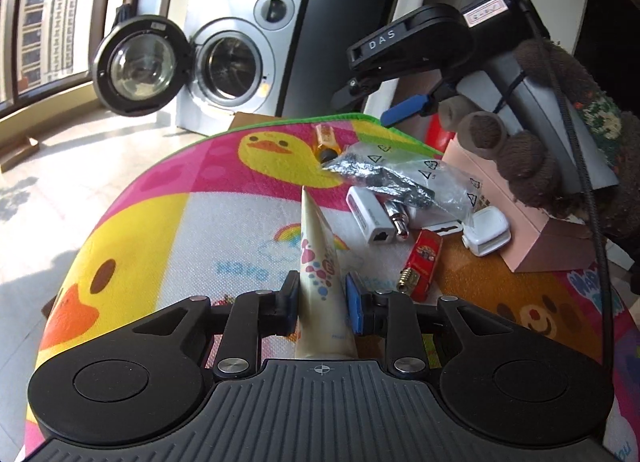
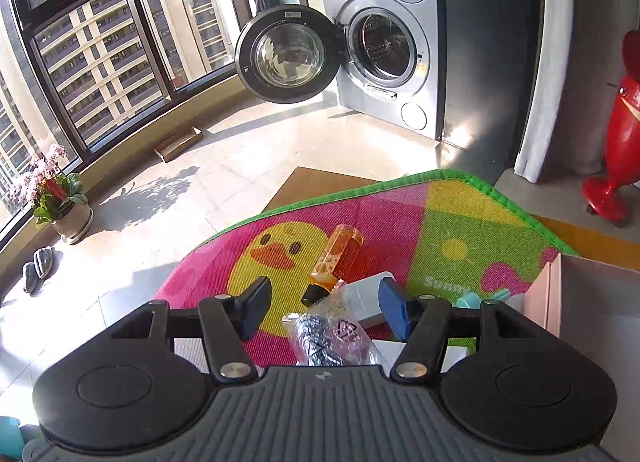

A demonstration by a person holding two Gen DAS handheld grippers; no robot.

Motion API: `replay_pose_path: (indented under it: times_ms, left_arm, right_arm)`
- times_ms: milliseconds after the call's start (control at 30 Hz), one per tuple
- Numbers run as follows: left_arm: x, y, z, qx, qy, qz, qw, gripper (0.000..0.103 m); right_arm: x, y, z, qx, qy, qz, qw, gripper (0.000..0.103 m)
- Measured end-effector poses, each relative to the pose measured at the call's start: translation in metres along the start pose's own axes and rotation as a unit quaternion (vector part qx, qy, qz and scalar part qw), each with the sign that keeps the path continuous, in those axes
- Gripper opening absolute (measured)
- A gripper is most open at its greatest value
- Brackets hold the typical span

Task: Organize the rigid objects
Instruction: 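Grasp the amber bottle with the right gripper while the left gripper lifts the tube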

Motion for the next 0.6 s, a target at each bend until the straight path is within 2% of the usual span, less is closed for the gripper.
replay_pose_path:
  times_ms: [67,133,167,200,267,367,467,600]
  left_arm:
    - [-0.001,0.001,-0.001,-0.008,0.01,0.002,0.9999,0.028]
    - [-0.002,0.002,-0.002,-0.018,0.019,0.006,0.9996,0.028]
    - [-0.002,0.002,-0.002,-0.02,0.021,0.007,0.9996,0.028]
    - [-0.002,0.003,-0.002,-0.023,0.024,0.009,0.9994,0.028]
    - [-0.001,0.006,-0.002,-0.029,0.027,0.014,0.9991,0.027]
    - [0.003,0.013,0.002,-0.042,0.024,0.029,0.9984,0.026]
    - [0.007,0.023,0.014,-0.059,0.001,0.04,0.9974,0.026]
    - [0.004,0.04,0.043,-0.1,-0.035,0.033,0.9939,0.026]
  right_arm:
    - [-0.001,-0.043,0.002,-0.025,-0.013,-0.017,0.999,0.057]
    - [-0.008,-0.071,0.004,-0.038,-0.017,-0.041,0.998,0.05]
    - [-0.012,-0.077,0.003,-0.04,-0.014,-0.052,0.998,0.036]
    - [-0.015,-0.078,0.0,-0.04,-0.007,-0.055,0.998,0.03]
    - [-0.017,-0.064,-0.008,-0.024,0.011,-0.048,0.999,0.027]
    - [-0.012,-0.018,-0.024,0.017,0.031,-0.015,0.999,0.027]
    - [-0.011,0.049,-0.032,0.065,0.04,0.016,0.997,0.027]
    - [-0.037,0.144,-0.023,0.093,0.057,0.044,0.993,0.027]
Point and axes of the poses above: each gripper's, at about its wrist camera, not at the fingertips, and y roughly against the way its jaws point, z to its right, x to its top, the point moved 7 cm from there along -y, roughly the way its jaws point, and after that the axes turned 11 degrees about z, right-handed, at the moved point
